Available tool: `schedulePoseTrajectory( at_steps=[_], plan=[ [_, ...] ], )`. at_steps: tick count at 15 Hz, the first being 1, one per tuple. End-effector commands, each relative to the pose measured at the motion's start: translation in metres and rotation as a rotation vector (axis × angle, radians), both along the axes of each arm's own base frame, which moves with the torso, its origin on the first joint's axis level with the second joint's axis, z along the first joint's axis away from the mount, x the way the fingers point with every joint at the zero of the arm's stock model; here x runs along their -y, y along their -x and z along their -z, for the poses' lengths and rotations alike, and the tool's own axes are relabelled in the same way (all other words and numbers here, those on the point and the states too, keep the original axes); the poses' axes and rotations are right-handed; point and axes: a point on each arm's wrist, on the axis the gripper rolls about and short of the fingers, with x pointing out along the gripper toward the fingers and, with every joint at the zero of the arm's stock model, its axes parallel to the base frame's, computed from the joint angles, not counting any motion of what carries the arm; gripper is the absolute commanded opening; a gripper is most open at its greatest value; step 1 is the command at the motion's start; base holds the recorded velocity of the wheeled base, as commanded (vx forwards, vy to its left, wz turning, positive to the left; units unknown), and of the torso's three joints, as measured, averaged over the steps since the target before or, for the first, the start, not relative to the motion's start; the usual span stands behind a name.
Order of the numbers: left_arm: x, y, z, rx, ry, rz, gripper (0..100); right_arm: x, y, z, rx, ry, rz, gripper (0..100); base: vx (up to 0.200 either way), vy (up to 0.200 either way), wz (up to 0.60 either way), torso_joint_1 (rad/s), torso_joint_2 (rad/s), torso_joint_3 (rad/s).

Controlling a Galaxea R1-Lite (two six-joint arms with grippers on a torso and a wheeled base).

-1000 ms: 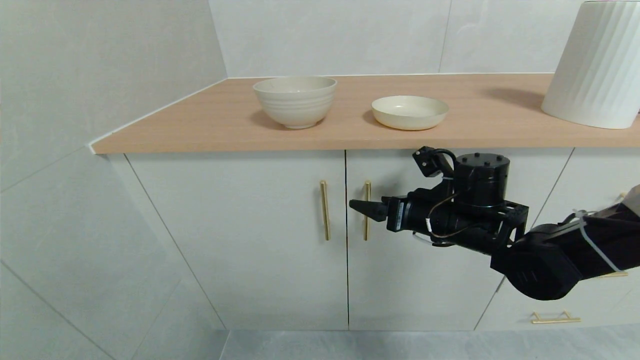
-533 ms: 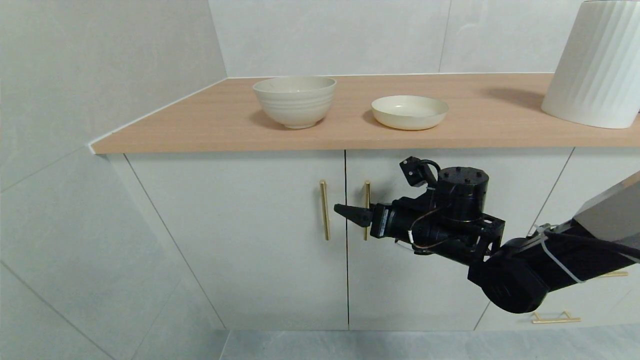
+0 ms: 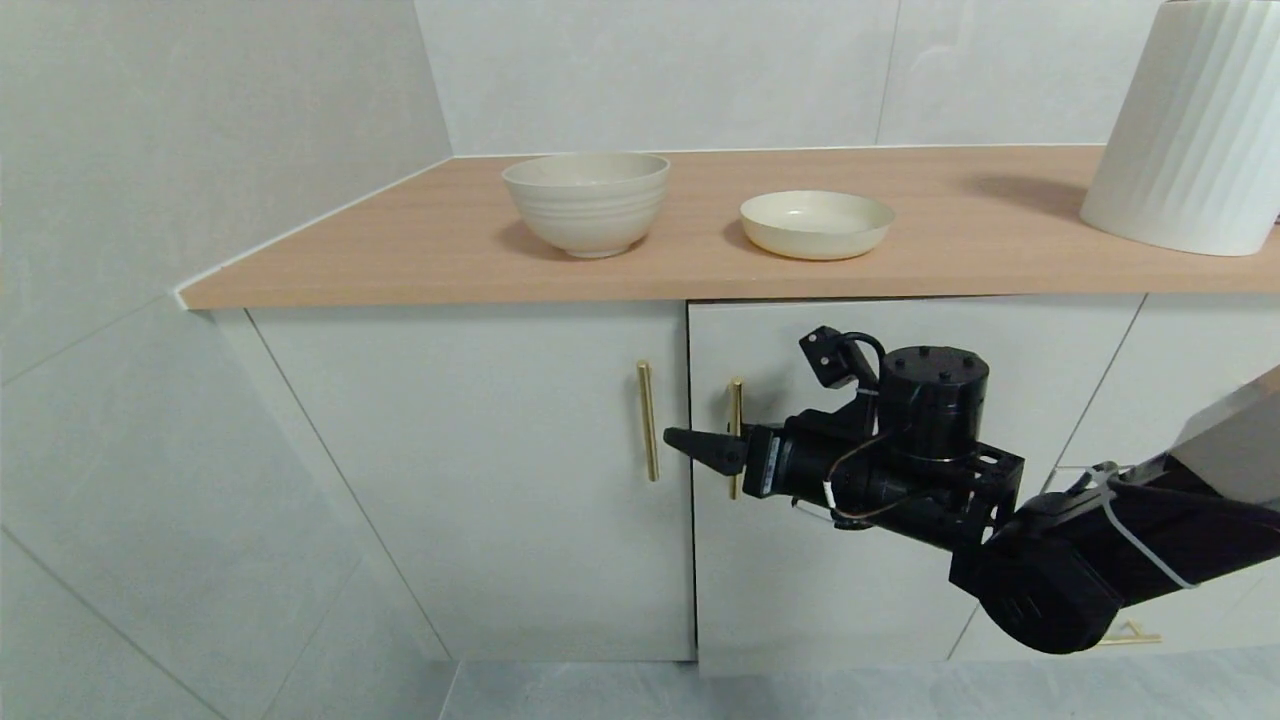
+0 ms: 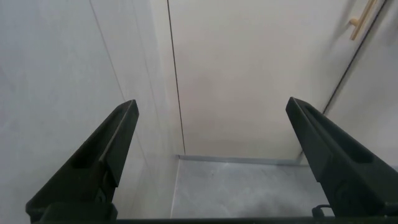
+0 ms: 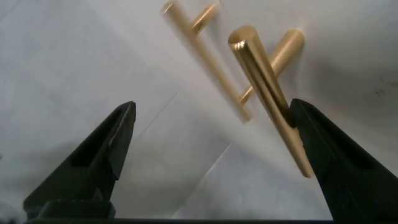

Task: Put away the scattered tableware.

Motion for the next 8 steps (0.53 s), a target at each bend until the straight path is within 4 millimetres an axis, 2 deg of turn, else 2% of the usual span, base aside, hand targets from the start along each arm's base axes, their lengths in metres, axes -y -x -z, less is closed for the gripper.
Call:
schedulePoseTrajectory(
  at_steps=[1, 8],
  plan=[
    [0.0, 0.0, 0.0, 0.0, 0.001, -0.001, 100, 0.006, 0.014, -0.005, -0.008, -0.001, -0.072, 100, 0.0, 0.0, 0.0, 0.0, 0.0, 0.0],
    [0.0, 0.0, 0.0, 0.0, -0.001, -0.001, 100, 0.029, 0.056, -0.012, -0.029, 0.013, -0.159, 100, 0.0, 0.0, 0.0, 0.0, 0.0, 0.0]
  ],
)
